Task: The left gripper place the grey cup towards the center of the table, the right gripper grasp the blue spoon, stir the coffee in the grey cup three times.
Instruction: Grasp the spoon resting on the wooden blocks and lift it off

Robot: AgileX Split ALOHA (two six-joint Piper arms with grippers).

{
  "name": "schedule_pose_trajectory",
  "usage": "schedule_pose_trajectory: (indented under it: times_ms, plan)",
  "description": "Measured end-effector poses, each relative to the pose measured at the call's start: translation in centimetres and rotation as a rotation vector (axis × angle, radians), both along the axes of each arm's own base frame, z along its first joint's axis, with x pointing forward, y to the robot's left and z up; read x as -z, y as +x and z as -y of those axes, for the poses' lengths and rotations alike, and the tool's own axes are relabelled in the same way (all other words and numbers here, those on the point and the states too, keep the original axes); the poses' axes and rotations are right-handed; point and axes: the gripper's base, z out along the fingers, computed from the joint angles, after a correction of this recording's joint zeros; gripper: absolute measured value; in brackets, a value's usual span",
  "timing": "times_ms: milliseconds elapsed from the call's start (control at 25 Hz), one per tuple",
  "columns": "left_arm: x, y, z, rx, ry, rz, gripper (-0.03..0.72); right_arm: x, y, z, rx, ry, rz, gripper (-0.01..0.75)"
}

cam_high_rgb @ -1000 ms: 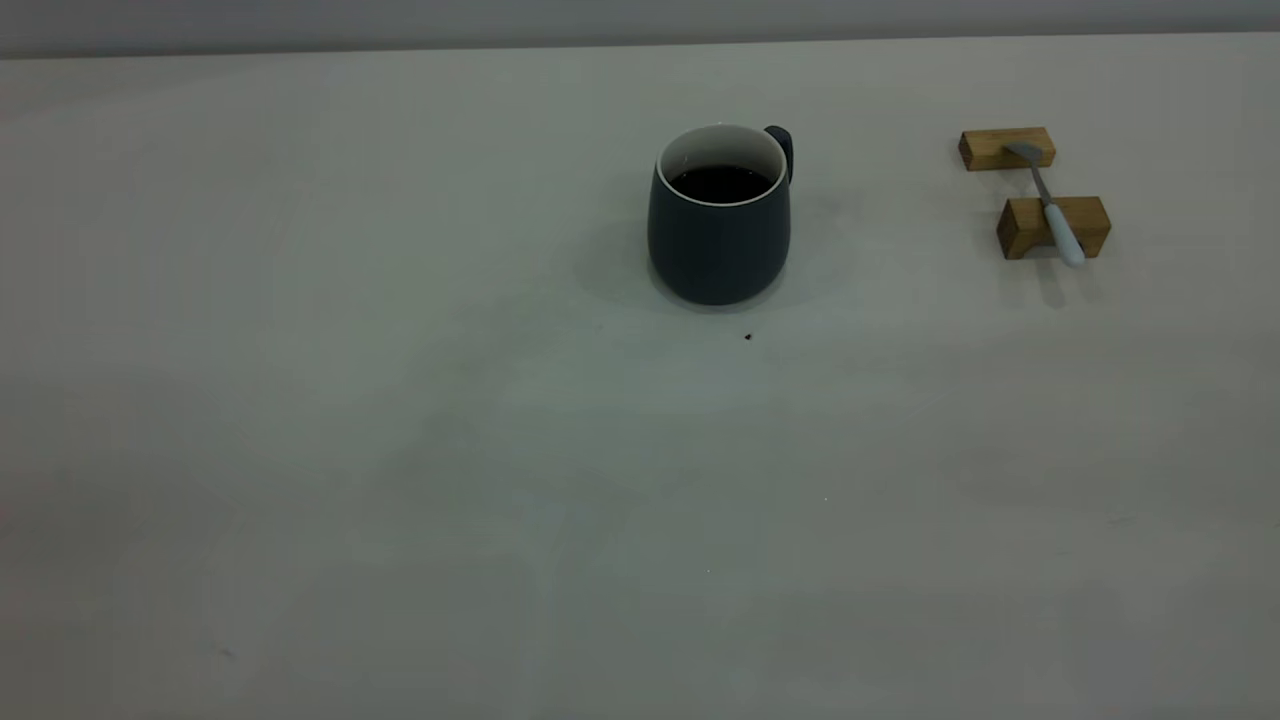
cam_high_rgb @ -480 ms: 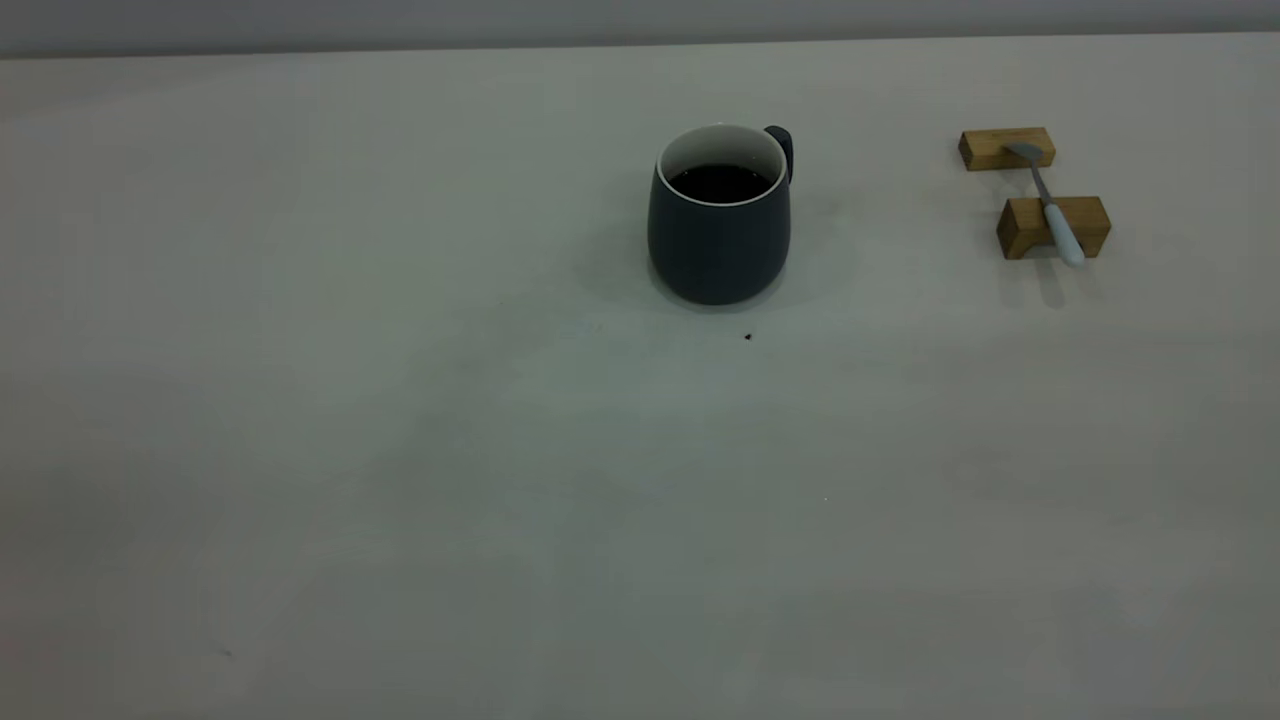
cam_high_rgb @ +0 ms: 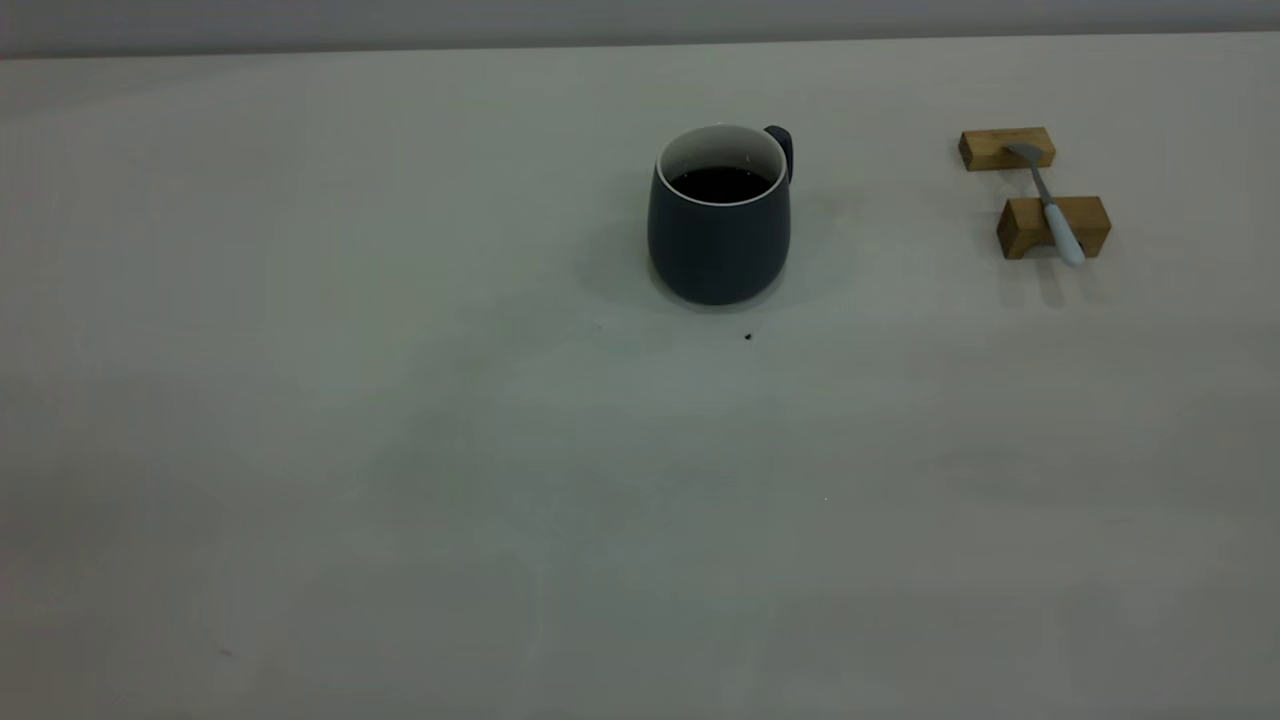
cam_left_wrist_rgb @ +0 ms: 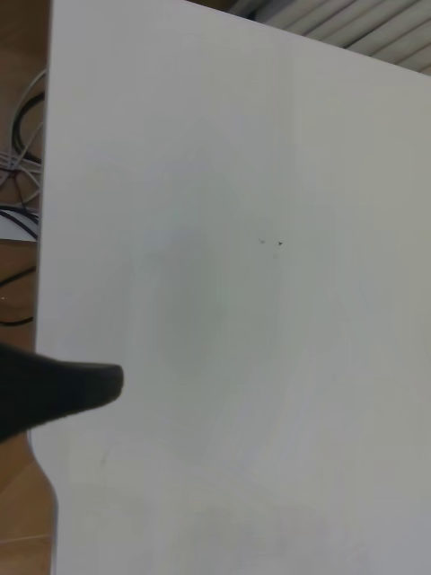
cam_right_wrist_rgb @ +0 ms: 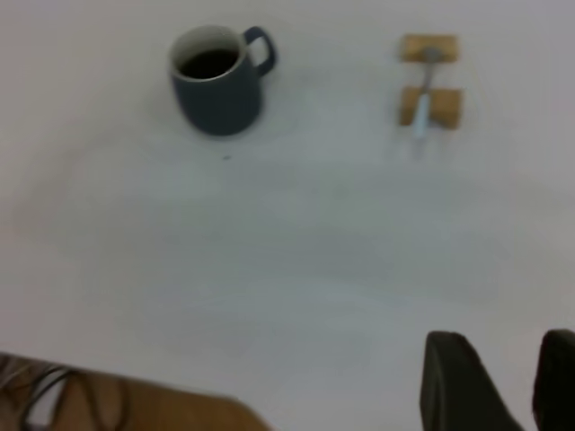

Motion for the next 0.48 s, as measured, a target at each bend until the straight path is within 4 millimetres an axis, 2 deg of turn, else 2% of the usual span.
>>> schedule_pose_trajectory:
  times_ms: [120, 320, 480]
  plan:
    - [0.0, 0.0, 0.0, 0.0, 0.0, 0.0, 0.585, -0.5, 2.0, -0.1, 0.005, 0.014, -0.047, 0.344]
    - [0.0, 0.0, 0.0, 0.0, 0.0, 0.0, 0.585, -0.5, 6.6, -0.6, 0.019, 0.084, -0.118, 0.535]
    - [0.0, 0.0, 0.0, 0.001, 0.001, -0.001, 0.585, 0.5, 10.4, -1.1, -0.05, 0.065, -0.175, 0.593]
